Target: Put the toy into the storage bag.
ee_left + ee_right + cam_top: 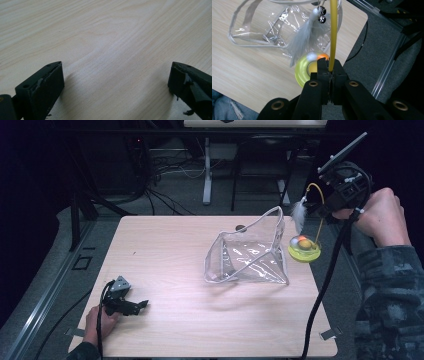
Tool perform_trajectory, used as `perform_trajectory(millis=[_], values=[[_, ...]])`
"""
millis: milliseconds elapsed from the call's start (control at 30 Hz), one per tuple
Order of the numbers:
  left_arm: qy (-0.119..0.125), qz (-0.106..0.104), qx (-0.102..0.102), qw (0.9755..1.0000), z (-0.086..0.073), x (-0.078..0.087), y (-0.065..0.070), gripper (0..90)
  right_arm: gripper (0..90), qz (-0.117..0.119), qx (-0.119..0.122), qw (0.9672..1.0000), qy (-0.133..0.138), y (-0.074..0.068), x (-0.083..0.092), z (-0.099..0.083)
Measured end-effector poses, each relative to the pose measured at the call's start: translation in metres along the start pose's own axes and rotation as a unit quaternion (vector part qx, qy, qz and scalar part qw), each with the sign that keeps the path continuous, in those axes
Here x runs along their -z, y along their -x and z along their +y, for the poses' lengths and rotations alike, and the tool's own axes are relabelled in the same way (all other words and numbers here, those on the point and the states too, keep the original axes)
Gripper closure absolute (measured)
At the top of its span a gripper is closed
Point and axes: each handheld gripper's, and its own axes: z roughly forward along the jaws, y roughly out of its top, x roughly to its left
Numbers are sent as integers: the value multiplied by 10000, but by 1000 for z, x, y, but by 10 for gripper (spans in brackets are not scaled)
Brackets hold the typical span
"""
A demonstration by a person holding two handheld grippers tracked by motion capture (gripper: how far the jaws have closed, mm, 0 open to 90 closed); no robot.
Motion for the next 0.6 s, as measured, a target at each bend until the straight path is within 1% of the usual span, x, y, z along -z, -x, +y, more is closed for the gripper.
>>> perform_trajectory(millis=[67,133,200,467,600], values=[[0,0,0,10000,0,0,0,5,879,-16,30,10000,36,-1,6,7],[0,0,-1,10000,0,0,0,5,879,-21,29,10000,19,-2,8,9],[-1,0,-2,10000,0,0,0,5,879,-38,77,10000,7,-4,11,14],[0,1,-1,10000,0,0,0,6,879,-76,139,9999,-55,-6,13,25],[-1,-1,-1,10000,0,0,0,5,879,-84,213,9997,-103,-8,13,35]])
